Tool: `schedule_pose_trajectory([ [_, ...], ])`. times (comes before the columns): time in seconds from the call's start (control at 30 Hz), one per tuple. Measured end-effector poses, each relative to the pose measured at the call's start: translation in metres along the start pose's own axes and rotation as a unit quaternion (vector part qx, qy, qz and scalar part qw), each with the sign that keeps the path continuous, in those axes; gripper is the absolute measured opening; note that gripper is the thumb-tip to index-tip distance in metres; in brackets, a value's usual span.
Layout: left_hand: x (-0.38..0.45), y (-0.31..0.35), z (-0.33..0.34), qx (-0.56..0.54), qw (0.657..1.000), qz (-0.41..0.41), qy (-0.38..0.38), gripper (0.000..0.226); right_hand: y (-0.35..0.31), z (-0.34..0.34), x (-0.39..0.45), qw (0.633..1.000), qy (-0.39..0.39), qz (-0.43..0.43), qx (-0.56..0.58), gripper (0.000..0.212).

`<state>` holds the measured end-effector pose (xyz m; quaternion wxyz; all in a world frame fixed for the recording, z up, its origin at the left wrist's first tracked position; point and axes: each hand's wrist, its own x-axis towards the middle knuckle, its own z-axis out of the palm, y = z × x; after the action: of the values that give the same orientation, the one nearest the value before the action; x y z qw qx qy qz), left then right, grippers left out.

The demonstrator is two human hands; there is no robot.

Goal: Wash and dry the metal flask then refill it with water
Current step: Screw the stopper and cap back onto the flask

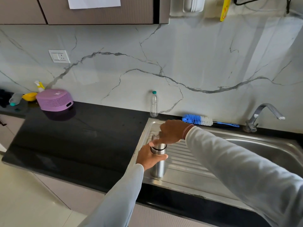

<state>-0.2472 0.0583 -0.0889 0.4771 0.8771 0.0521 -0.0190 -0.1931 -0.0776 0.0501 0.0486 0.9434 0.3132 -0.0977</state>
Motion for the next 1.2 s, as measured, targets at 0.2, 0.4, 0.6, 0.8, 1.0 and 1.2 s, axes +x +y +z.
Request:
schedule_pose_trajectory([
  [0.2,0.0,-0.001,0.001,-0.003,1.0,-0.001,0.004,0.05,0.016,-0.002,-0.001,0.988,-0.019,-0.145,0.052,0.053],
  [0.4,0.0,0.0,0.001,0.001,1.0,-0.003,0.0,0.051,-0.01,0.01,-0.003,0.983,0.108,-0.001,-0.148,0.079],
  [0.6,0.001,-0.001,0.001,-0.005,1.0,0.001,0.006,0.05,0.012,0.01,-0.001,0.981,-0.086,-0.164,0.053,0.076],
  [0.8,0.001,0.0,0.0,0.009,1.0,0.007,-0.01,0.04,-0.005,0.032,-0.011,0.965,0.135,-0.101,-0.201,0.069],
  [1.0,0.002,-0.002,0.001,-0.015,1.0,-0.007,0.001,0.054,-0.02,0.024,-0.002,0.941,0.167,-0.064,-0.286,0.092],
  [1.2,0.0,0.0,0.0,0.005,1.0,-0.007,-0.007,0.056,0.002,0.031,0.005,0.952,0.112,-0.233,-0.166,0.057],
])
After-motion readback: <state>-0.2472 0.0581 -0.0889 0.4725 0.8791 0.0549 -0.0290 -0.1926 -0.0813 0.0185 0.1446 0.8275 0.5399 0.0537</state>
